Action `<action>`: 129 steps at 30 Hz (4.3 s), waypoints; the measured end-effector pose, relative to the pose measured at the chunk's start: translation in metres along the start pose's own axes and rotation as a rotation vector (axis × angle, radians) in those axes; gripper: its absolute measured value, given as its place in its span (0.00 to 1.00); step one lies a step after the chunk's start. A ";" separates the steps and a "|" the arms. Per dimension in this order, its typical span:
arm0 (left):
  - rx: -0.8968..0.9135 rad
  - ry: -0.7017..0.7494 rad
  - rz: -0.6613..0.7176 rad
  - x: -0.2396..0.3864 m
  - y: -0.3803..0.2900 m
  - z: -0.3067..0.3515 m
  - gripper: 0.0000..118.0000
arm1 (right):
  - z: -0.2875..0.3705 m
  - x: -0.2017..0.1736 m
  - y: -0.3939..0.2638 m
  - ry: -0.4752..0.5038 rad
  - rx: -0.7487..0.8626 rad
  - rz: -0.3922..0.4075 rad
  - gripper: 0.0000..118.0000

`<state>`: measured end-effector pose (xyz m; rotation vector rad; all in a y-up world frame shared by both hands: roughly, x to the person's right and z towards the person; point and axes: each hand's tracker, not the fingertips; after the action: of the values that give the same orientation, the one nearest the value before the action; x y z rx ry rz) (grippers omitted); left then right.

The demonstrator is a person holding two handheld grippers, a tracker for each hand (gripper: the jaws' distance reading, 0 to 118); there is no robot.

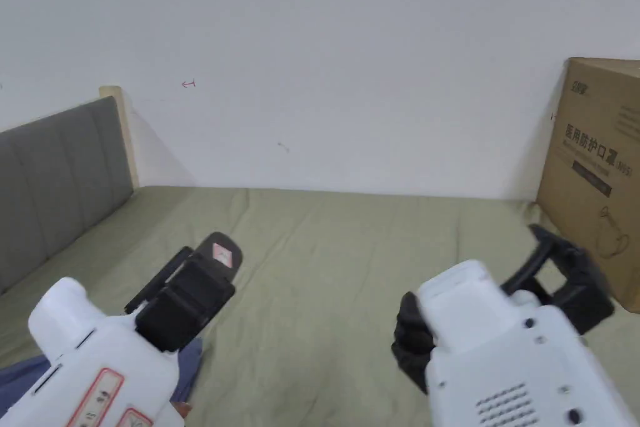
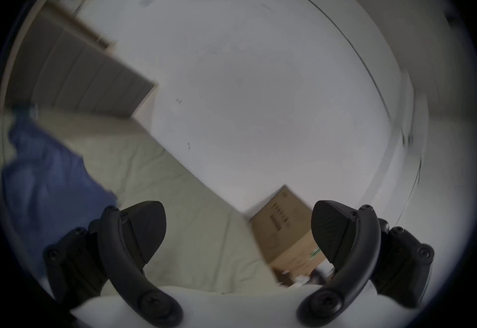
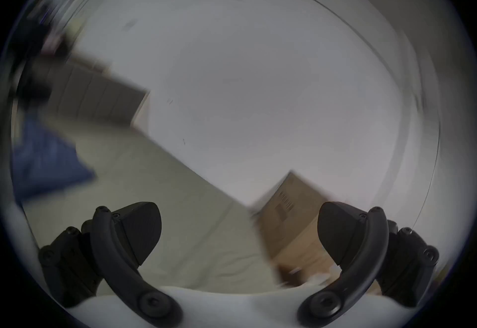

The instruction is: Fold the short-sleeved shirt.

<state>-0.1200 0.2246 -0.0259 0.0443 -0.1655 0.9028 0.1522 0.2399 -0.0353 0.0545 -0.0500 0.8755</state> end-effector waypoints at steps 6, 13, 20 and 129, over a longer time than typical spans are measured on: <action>-0.043 0.036 0.341 -0.045 -0.004 -0.001 0.97 | 0.004 -0.038 -0.007 0.141 -0.014 0.232 1.00; -0.051 0.197 -0.347 0.021 0.008 -0.012 0.97 | -0.015 0.016 -0.010 0.153 -0.097 -0.450 1.00; -0.119 0.232 -1.061 0.073 -0.045 -0.015 0.97 | -0.016 0.043 -0.061 0.093 -0.268 -1.127 1.00; -0.634 0.692 -0.163 -0.259 0.064 -0.127 0.09 | -0.121 -0.140 -0.016 0.660 -0.497 -0.823 0.00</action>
<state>-0.3122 0.0765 -0.1950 -0.8242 0.2015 0.6282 0.0773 0.1308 -0.1652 -0.6402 0.3535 0.0094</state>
